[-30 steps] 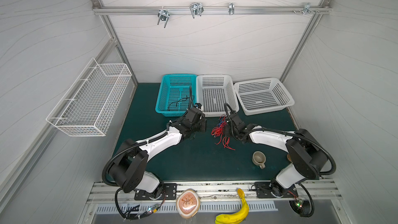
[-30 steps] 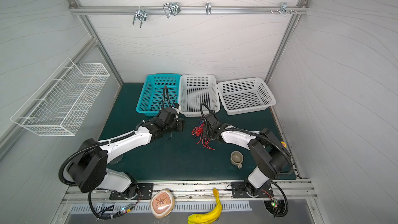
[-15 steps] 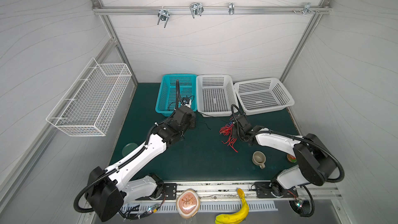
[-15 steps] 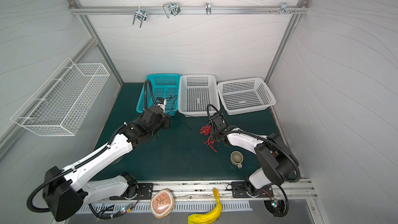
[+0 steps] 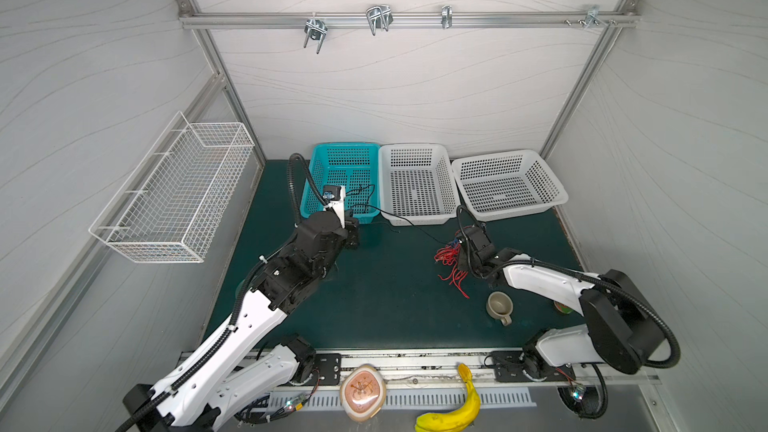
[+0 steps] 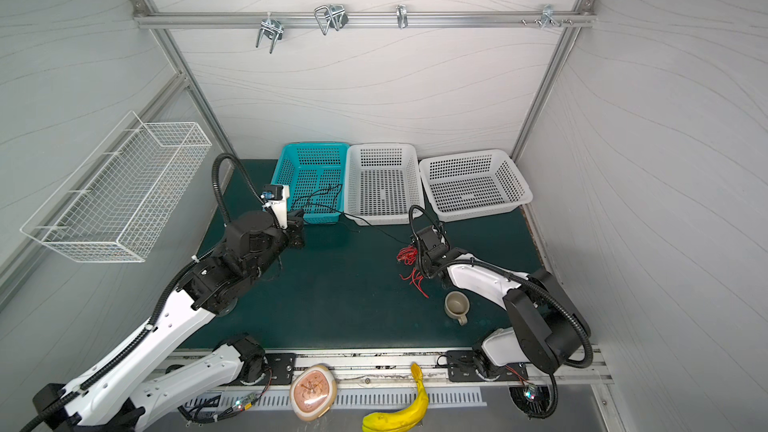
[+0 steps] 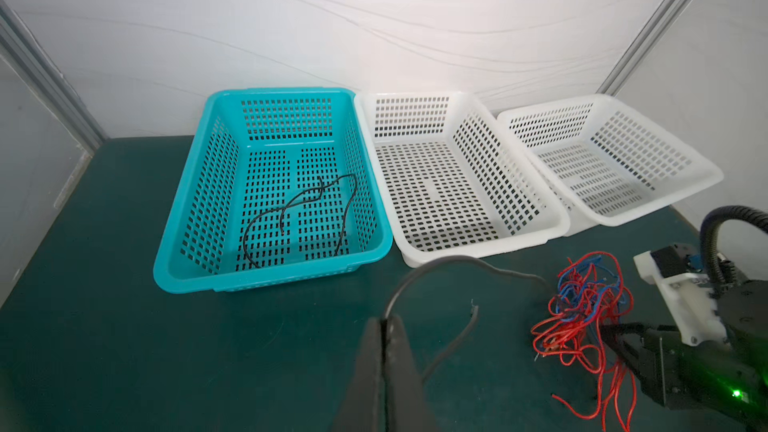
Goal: Untangle the cables
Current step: 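Pull the black wire out of the tangle toward the robot with the left gripper, then lift the black wire high and swing it toward the teal basket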
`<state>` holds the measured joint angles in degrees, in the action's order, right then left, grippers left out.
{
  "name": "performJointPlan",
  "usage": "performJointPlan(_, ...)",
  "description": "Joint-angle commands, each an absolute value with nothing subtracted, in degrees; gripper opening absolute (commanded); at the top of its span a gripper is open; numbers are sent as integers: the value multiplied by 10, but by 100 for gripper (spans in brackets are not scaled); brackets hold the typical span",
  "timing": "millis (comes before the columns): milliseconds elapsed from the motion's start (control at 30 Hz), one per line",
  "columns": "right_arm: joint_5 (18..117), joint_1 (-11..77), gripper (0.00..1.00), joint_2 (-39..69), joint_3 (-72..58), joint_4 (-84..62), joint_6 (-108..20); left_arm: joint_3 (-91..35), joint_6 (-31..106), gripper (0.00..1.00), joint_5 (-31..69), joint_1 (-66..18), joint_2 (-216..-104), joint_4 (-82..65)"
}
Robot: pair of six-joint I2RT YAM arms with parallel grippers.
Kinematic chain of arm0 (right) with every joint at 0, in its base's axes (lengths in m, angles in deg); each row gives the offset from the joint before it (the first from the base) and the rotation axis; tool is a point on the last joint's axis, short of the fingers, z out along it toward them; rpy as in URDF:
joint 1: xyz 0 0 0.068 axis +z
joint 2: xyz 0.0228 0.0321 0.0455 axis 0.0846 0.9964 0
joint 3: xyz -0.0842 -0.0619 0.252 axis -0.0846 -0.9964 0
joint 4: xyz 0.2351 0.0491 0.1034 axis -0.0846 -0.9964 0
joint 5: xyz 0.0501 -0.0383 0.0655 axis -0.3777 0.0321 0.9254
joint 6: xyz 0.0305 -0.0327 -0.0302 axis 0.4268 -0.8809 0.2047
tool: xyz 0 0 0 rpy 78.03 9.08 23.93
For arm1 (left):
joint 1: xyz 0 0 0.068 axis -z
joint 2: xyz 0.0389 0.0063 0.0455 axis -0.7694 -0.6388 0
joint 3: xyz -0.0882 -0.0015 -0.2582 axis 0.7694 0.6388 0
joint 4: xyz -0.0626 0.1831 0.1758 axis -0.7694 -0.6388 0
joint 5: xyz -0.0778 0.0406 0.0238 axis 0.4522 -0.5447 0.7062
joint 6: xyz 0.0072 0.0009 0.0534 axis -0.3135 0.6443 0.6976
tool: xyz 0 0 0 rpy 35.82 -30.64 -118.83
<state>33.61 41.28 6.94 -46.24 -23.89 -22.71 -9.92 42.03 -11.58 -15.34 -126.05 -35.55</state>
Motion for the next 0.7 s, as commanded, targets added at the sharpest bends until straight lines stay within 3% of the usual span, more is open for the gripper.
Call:
performJointPlan(0, 310, 405, 16, 53, -474, -263, -214, -129, 428, 0, -147, -156, -1236, -352)
performJointPlan(333, 310, 389, 19, 16, -503, -248, -218, -137, 436, 0, -205, -155, -1171, -368)
performJointPlan(667, 327, 383, 21, 19, -509, -224, -225, -183, 440, 0, -175, -155, -1149, -380)
